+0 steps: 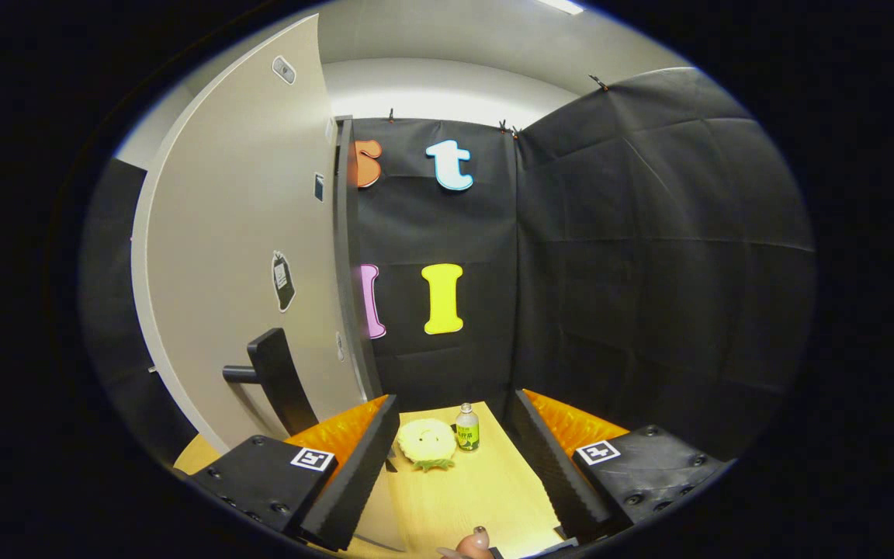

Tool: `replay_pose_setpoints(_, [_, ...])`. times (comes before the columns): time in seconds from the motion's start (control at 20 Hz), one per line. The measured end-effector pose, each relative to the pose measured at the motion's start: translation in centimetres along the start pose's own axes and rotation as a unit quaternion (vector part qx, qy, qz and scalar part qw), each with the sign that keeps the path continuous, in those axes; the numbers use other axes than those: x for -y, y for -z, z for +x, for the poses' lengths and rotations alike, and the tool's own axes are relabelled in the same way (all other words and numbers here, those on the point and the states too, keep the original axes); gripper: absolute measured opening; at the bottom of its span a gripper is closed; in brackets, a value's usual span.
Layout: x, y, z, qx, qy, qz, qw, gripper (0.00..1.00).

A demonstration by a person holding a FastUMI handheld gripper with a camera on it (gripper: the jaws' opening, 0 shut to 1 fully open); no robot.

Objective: Open the shoe cabinet door, grab the shoes and put them into the shoe cabinet, then close the shoe cabinet door.

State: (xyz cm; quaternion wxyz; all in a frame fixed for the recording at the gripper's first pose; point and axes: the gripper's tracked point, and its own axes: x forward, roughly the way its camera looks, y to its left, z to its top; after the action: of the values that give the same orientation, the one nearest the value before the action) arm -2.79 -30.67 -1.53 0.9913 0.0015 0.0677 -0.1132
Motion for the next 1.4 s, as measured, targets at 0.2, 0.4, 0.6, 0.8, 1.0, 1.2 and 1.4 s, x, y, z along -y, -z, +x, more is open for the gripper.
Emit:
replay_pose_setpoints(0.2, [-4.5,0.8,-1.3,-0.006,-0.008,0.005,1.000,0.97])
replay_pose_setpoints(0.4, [-9.0,1.5,-2.1,-0.014,-0.014,0.010,1.000,0.97])
replay_pose_setpoints(0.6, [-13.8,2.0,-2.4,-0.010,-0.030,0.004,1.000,0.97])
replay_pose_setpoints(0.8, [-19.0,2.2,-2.6,0.006,-0.055,0.002,0.998,0.97])
replay_pose_setpoints(1.0, [-23.9,3.6,-2.6,0.000,-0.091,-0.001,0.996,0.98])
replay_pose_setpoints(1.2, [-27.3,3.5,-3.6,0.011,-0.120,-0.007,0.993,0.98])
replay_pose_setpoints(1.4, [-28.9,3.7,-4.1,0.011,-0.135,-0.020,0.991,0.98])
